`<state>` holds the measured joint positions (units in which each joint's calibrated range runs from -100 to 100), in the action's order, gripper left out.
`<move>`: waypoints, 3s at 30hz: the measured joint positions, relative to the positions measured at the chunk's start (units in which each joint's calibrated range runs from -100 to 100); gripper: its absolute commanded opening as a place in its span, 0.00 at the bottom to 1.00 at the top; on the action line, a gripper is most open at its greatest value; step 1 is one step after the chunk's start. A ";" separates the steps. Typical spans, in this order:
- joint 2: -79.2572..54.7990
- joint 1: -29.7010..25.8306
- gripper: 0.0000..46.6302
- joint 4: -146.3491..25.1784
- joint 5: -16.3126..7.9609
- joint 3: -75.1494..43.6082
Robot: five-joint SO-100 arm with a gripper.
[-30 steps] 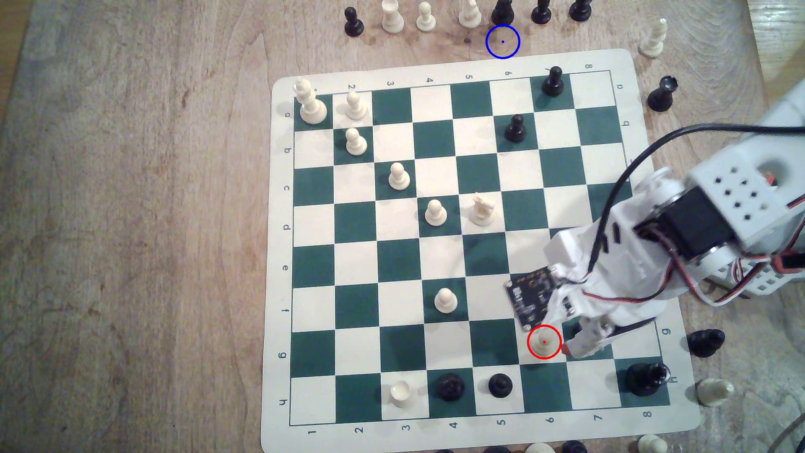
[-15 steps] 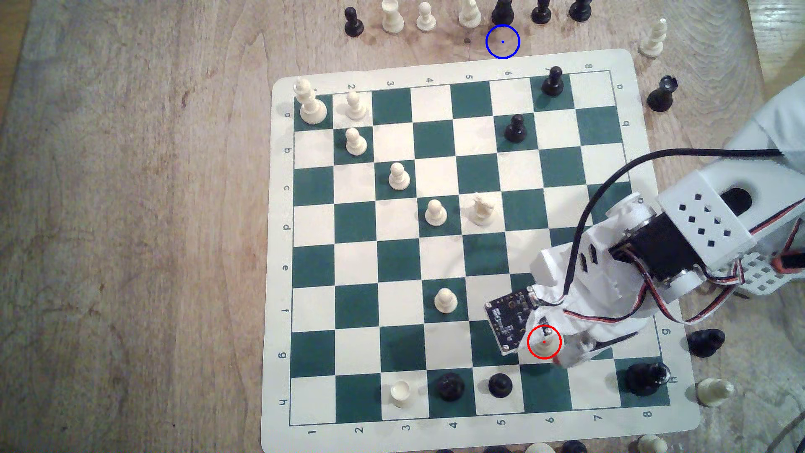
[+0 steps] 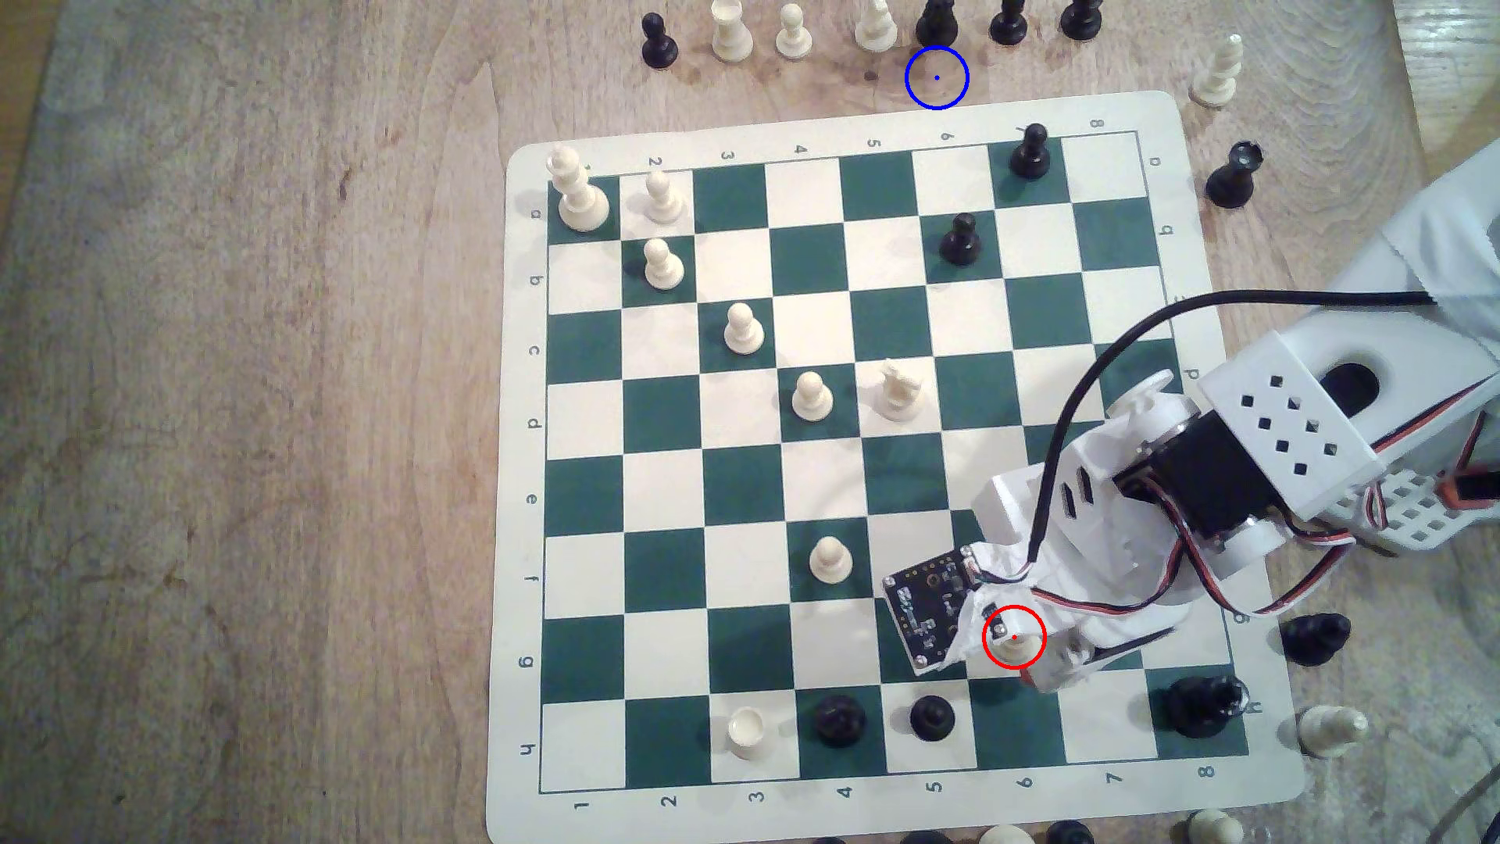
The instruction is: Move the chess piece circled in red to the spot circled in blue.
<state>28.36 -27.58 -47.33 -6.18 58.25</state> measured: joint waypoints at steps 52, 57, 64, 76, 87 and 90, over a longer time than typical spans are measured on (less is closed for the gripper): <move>6.37 53.32 0.01 -26.06 3.86 -24.94; -1.01 58.11 0.01 -20.40 5.03 -25.31; -14.91 60.55 0.01 -14.50 4.98 -33.26; -31.84 63.57 0.01 -11.87 5.32 -46.09; -36.28 63.79 0.01 -7.89 5.32 -46.09; -36.87 63.86 0.01 -6.93 5.32 -46.09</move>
<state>-8.50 36.28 -54.26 -0.85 12.16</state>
